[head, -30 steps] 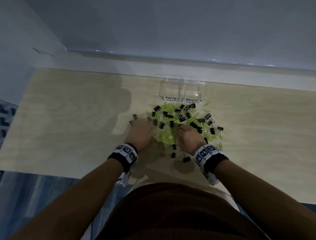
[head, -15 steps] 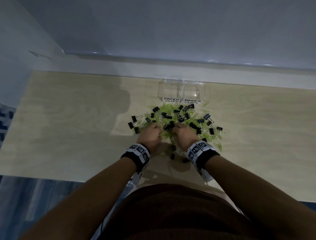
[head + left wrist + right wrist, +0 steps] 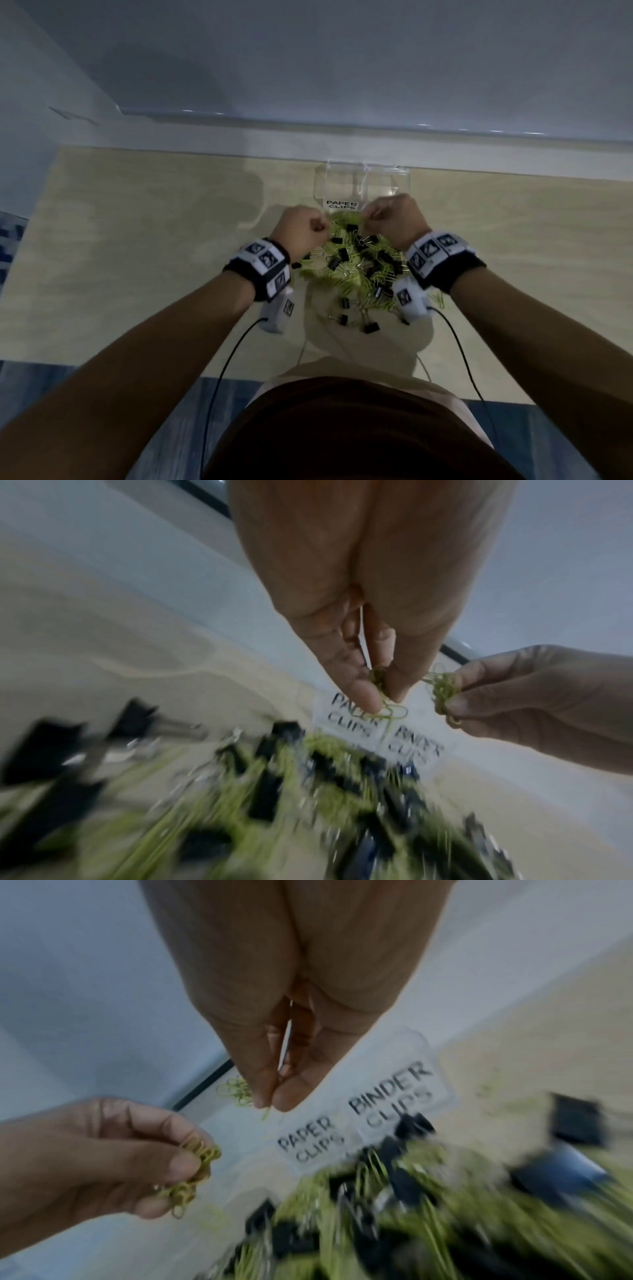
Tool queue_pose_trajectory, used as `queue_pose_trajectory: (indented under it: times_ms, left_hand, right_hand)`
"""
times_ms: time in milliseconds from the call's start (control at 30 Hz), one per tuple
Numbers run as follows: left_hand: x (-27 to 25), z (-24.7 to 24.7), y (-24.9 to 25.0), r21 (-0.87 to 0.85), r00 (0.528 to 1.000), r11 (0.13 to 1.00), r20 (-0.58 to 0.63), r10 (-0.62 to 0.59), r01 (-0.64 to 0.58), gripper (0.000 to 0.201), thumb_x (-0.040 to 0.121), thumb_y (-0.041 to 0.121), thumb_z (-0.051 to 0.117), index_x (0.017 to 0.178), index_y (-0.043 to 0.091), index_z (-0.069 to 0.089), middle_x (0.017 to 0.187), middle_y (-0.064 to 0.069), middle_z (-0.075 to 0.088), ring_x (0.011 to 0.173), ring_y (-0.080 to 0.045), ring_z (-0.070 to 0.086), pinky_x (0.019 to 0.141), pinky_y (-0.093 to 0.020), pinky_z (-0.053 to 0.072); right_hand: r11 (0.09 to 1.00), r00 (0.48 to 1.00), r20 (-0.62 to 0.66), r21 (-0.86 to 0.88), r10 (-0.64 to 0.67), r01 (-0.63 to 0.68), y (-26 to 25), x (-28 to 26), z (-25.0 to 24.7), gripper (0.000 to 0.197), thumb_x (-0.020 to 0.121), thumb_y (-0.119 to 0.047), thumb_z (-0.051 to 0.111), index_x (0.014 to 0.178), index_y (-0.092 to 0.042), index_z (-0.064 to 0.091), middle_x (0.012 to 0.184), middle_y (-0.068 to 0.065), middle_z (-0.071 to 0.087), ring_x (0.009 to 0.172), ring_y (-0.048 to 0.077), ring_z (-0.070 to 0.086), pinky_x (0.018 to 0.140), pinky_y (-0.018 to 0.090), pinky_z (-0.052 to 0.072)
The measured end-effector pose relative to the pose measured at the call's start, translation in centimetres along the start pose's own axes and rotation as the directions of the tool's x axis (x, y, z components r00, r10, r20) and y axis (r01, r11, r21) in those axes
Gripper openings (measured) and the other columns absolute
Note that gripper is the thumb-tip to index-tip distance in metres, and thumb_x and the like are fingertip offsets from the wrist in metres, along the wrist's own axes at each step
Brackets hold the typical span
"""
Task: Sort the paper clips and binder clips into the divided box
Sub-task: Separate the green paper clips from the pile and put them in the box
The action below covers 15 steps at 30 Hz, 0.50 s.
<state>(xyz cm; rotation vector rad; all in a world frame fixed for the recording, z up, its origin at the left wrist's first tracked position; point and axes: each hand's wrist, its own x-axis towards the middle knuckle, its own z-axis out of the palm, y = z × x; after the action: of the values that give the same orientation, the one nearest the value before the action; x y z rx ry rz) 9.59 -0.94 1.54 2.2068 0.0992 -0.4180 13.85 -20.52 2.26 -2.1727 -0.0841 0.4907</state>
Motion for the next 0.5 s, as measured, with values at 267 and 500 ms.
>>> queue_pose_trajectory:
  times_ms: [267, 500]
  left_hand:
    - [8.1, -1.0, 4.1, 0.096, 0.982, 0.995, -0.187, -0.008, 0.027, 0.014, 0.083, 0.013, 0.066, 0.094, 0.007, 0.073, 0.093, -0.009, 0.073, 0.083, -0.018, 0.068, 0.082, -0.027, 0.055]
    - [3.5, 0.5, 1.0, 0.207, 0.996, 0.977, -0.068, 0.063, -0.047, 0.023, 0.087, 0.017, 0.061, 0.108, 0.009, 0.064, 0.106, -0.007, 0.067, 0.095, -0.020, 0.062, 0.090, -0.033, 0.051]
  right_hand:
    - [0.928, 0.997, -0.069, -0.372, -0.026, -0.002, -2.0, 7.7, 0.4, 0.025, 0.081, -0.006, 0.067, 0.105, -0.011, 0.069, 0.105, 0.005, 0.069, 0.089, 0.013, 0.062, 0.078, 0.017, 0.047]
    - [0.911, 0.980, -0.007, -0.372, -0.197, 0.180, 0.7, 1.4, 1.4, 0.015, 0.086, -0.007, 0.057, 0.094, -0.014, 0.067, 0.093, -0.001, 0.064, 0.081, 0.014, 0.062, 0.074, 0.020, 0.053]
